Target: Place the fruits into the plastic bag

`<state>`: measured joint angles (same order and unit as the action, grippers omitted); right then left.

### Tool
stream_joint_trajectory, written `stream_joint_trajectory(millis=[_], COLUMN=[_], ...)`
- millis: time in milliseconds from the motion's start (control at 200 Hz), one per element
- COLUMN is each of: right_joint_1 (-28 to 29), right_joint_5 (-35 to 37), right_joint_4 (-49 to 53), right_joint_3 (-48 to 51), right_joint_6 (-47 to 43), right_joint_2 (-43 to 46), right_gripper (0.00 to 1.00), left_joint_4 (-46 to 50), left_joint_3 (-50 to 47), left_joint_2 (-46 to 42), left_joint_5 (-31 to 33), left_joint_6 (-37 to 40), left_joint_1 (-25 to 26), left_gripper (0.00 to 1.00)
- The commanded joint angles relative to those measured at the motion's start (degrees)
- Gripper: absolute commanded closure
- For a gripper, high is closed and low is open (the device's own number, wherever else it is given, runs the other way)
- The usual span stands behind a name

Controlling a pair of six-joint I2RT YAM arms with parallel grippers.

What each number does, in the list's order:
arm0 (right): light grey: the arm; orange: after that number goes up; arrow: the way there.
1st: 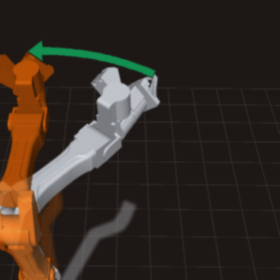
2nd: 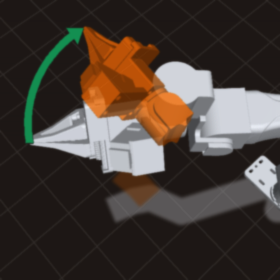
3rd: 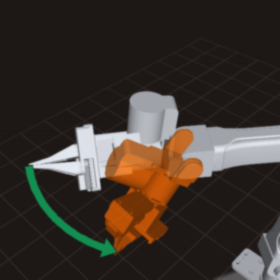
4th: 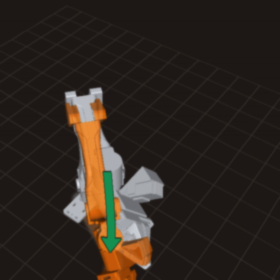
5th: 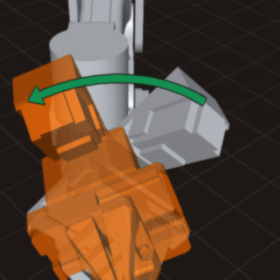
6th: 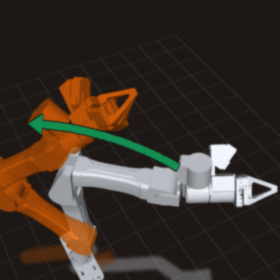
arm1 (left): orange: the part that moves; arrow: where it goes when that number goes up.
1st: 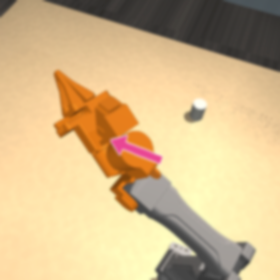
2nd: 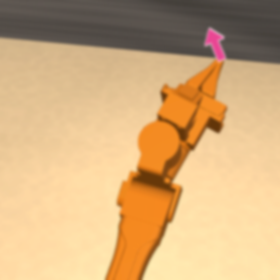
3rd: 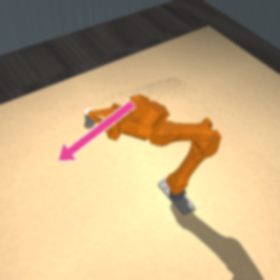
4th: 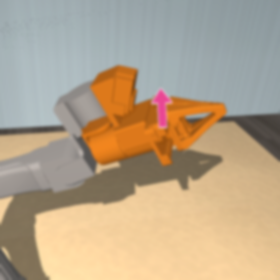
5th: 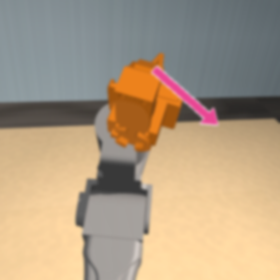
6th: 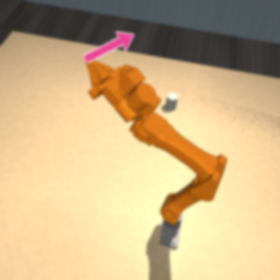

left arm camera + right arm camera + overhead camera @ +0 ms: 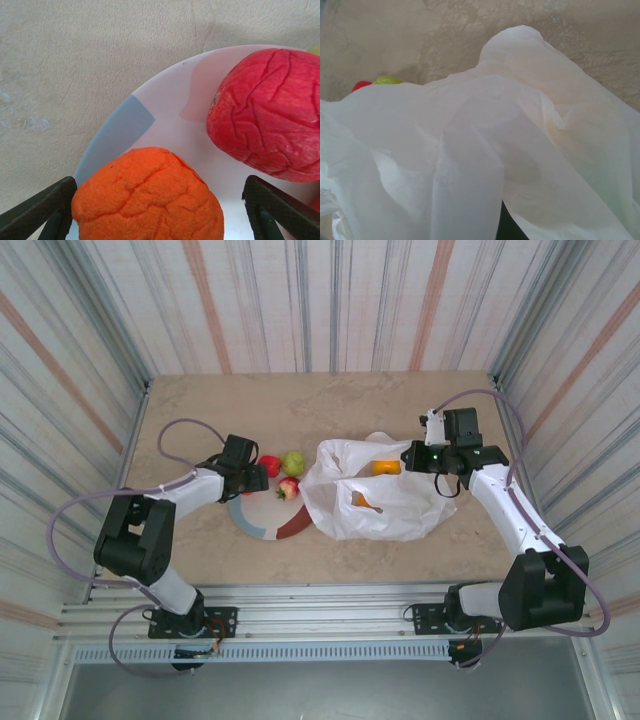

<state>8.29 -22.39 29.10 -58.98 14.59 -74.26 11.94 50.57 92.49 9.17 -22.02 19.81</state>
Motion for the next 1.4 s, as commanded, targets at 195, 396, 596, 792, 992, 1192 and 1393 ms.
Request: stream_joint_trajectory(millis=[195, 396, 596, 792, 992, 1192, 1393], right_joint_1=[0.05, 0.06, 0.08, 0.14, 0.14, 0.14, 0.14], right_joint_5=[-0.91, -0.75, -0.99, -1.05, -0.99, -1.08, -1.07], right_joint_4=[0.08, 0.49, 0.35, 0.43, 0.6, 0.87, 0.43], right_joint_3=[0.72, 0.89, 0.99, 0.36, -0.3, -1.15, -0.4], right_joint_6=[0.18, 0.18, 0.23, 0.19, 0.0, -0.24, -0.26], right_joint_2=[-0.14, 0.1, 0.13, -0.17, -0.95, -1.46, -1.41], right_gripper=[1.0, 1.0, 1.0, 1.0, 1.0, 1.0, 1.0], left_joint_4=[-1.91, -2.22, -2.55, -0.91, -1.95, -6.67, -11.26], left_joint_3=[1.38, 1.23, 0.02, -2.28, -7.05, -8.31, -8.83], left_joint_2=[2.33, 2.37, 0.59, -4.76, -19.43, -29.97, -30.46], left_joint_5=[1.29, 1.4, 1.29, 2.0, -3.91, -6.98, -8.54], left_joint_6=[1.41, 1.81, 1.63, 1.07, -2.39, -3.59, -2.74], left_joint_1=[-0.3, -0.3, -0.3, -0.3, 1.27, 14.3, 26.19], left_gripper=[0.19, 0.31, 0.38, 0.39, 0.42, 0.43, 0.44])
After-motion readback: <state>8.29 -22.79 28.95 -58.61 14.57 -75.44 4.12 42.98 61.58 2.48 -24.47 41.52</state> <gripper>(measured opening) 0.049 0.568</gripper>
